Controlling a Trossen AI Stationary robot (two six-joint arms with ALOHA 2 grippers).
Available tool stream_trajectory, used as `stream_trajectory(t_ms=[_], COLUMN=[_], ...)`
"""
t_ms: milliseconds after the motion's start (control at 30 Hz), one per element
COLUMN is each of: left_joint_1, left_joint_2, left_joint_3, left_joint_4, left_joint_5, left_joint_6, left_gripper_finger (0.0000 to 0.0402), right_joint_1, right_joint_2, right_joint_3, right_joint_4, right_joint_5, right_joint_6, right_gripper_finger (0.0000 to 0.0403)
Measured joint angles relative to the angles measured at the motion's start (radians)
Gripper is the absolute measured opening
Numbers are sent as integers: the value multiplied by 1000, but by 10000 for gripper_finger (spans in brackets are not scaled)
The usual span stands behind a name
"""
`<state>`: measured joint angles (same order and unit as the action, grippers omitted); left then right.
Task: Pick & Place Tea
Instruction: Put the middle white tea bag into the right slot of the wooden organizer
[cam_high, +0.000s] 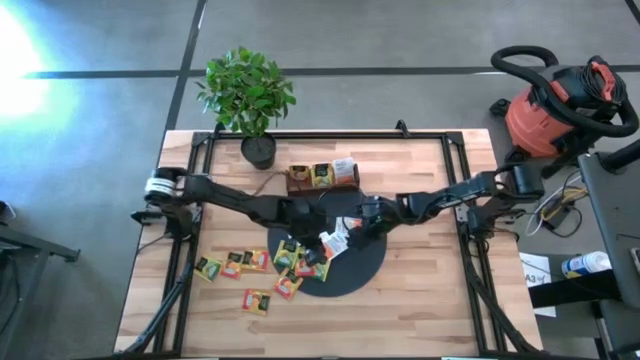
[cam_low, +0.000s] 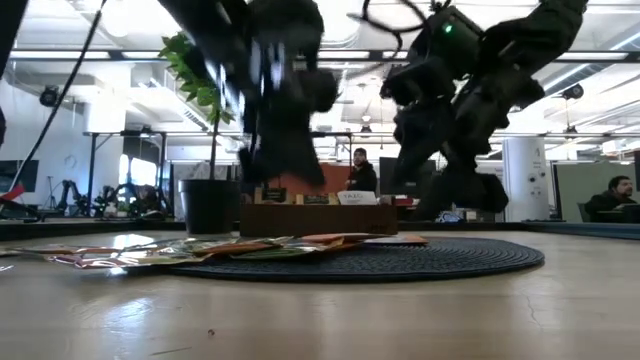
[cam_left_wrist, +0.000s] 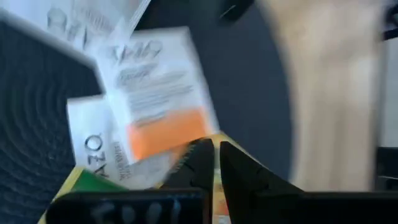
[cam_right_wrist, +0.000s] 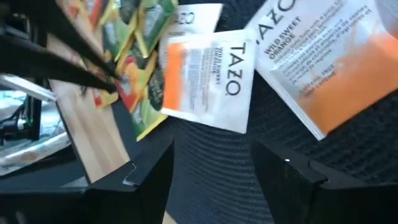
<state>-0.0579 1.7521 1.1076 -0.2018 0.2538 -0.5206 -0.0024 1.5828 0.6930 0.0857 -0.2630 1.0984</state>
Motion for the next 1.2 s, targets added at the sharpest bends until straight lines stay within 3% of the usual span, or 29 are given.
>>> stream_trajectory(t_ms=[133, 300, 400, 533, 667, 900, 1067, 1200], left_joint_1=[-10, -68, -92, -93, -88, -116, -191, -249], left_joint_2=[-125, -305, -369, -439, -477, -481, -480, -481], left_joint_3=[3, 11, 22, 106, 190, 358, 470, 553], left_joint_4=[0, -13, -62, -118, -145, -41, 29, 106], left_joint_5=[79, 55, 109, 4, -66, -93, -165, -248], left_joint_6=[31, 122, 137, 101, 107, 46, 163, 362], left_gripper_finger=[0, 0, 0, 0, 0, 0, 0, 0], right_joint_1=[11, 44, 57, 57, 50, 31, -13, -50], right_joint_2=[-71, -166, -206, -230, -231, -215, -207, -207], right_joint_3=[-5, -1, 6, 10, 51, 144, 201, 240], right_joint_4=[7, 6, 3, -1, 6, 5, -1, -2], right_joint_5=[1, 6, 50, 113, 223, 233, 235, 235], right_joint_6=[-126, -434, -662, -939, -1054, -1226, -1233, -1232], right_gripper_finger=[206, 206, 206, 205, 205, 193, 165, 135])
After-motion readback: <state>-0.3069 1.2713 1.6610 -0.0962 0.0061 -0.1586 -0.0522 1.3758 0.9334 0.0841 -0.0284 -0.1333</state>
